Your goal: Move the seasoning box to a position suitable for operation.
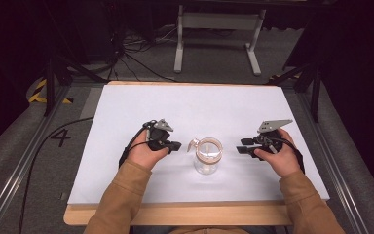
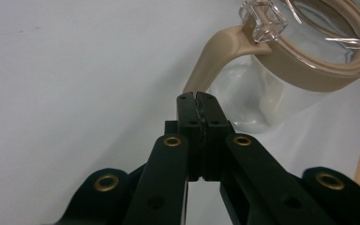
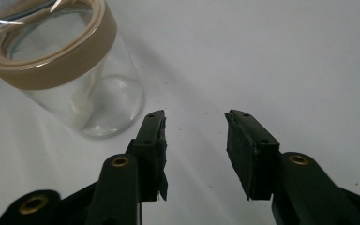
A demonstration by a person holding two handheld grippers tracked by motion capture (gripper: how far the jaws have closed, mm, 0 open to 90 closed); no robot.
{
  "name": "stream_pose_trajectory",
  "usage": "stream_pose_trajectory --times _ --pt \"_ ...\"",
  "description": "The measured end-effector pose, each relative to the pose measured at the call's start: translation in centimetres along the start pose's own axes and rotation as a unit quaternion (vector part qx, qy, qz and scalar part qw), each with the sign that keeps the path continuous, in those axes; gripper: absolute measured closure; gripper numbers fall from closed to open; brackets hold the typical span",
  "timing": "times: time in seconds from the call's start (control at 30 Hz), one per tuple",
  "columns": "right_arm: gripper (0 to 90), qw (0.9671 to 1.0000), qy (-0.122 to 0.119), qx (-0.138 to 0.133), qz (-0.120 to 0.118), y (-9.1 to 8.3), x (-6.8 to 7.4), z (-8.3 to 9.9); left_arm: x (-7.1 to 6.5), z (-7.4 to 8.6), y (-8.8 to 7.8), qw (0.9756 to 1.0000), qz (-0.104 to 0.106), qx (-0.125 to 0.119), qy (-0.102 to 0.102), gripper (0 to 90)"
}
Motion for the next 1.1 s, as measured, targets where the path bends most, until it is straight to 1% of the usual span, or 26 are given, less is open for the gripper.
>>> stream_pose_trajectory --times 0.03,0.1,0.2,0.23,0.37,0.4,0.43,0.47,0.5,0.57,0.63,0.67,0.73,0.77,0.87,0.9,0.97,1.07,1.1 --pt "58.4 1.0 0.001 0.0 0.001 0.0 0.0 0.0 0.0 0.0 0.0 1.0 0.0 0.0 0.0 89.8" --pt "58.4 1.0 0.001 0.003 0.0 0.1 0.1 0.1 -0.4 -0.1 0.8 0.9999 0.001 0.008 0.007 89.8" --pt "57.9 1.0 0.001 0.01 -0.002 0.5 0.2 0.3 -0.5 -0.1 1.2 0.9999 -0.002 0.01 0.01 89.7" --pt "57.9 0.9999 0.002 0.011 -0.002 0.5 0.3 0.4 -0.6 -0.1 1.3 0.9998 -0.001 0.015 0.013 89.5" --pt "57.9 0.9999 0.001 0.015 -0.007 0.8 0.4 0.6 -0.6 -0.1 1.6 0.9996 0.0 0.021 0.02 89.5" --pt "57.9 0.9999 0.001 0.015 -0.007 0.7 0.4 0.6 -0.6 -0.1 1.6 0.9994 -0.002 0.027 0.021 89.5" --pt "57.9 0.9999 0.001 0.014 -0.007 0.7 0.4 0.6 -0.6 -0.1 1.8 0.9996 -0.003 0.02 0.021 89.6" --pt "57.9 0.9999 0.002 0.013 -0.006 0.6 0.4 0.6 -0.6 -0.1 1.8 0.9996 -0.002 0.023 0.019 89.6" --pt "57.9 0.9999 0.004 0.013 -0.007 0.6 0.4 0.6 -0.6 -0.1 1.8 0.9994 -0.001 0.026 0.023 89.6" --pt "57.9 0.9999 0.004 0.012 -0.006 0.5 0.5 0.7 -0.7 -0.3 2.0 0.9996 0.0 0.018 0.023 89.6" --pt "57.9 0.9999 0.003 0.013 -0.006 0.5 0.6 0.8 -0.7 -0.4 2.0 0.9994 0.0 0.023 0.028 89.6" --pt "57.9 0.9999 0.003 0.014 -0.006 0.5 0.7 0.9 -0.6 -0.4 2.0 0.9991 0.0 0.031 0.028 89.5" --pt "57.9 0.9999 0.004 0.015 -0.005 0.4 0.8 1.0 -0.6 -0.5 2.2 0.9993 0.002 0.024 0.029 89.5" --pt "57.9 0.9999 0.004 0.015 -0.004 0.3 0.8 1.1 -0.5 -0.6 2.2 0.9991 0.001 0.028 0.032 89.7" --pt "57.9 0.9999 0.009 0.015 -0.001 0.0 0.8 1.4 -0.5 -0.9 2.4 0.9989 -0.002 0.028 0.038 89.8" --pt "57.9 0.9999 0.009 0.015 0.001 -0.2 0.7 1.5 -0.5 -1.0 2.5 0.9989 -0.003 0.029 0.036 89.8" --pt "57.9 0.9998 0.012 0.012 0.004 -0.5 0.7 1.8 -0.3 -1.2 2.7 0.9987 0.0 0.03 0.042 89.8" --pt "57.9 0.9998 0.015 0.013 0.009 -0.9 0.7 2.2 -0.1 -1.5 3.1 0.9988 -0.001 0.021 0.043 89.8" --pt "57.9 0.9997 0.017 0.013 0.01 -1.0 0.8 2.3 0.0 -1.6 3.2 0.9987 0.001 0.026 0.044 89.8"
Point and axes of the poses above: each handheld gripper's, and its own axes: y roughly forward along the jaws, z roughly out of its underside, x roughly to its left, the point moved 5 cm from there along y, roughly forward along the jaws, and after that the axes turned 1 degree about y, right-handed, at the moved point
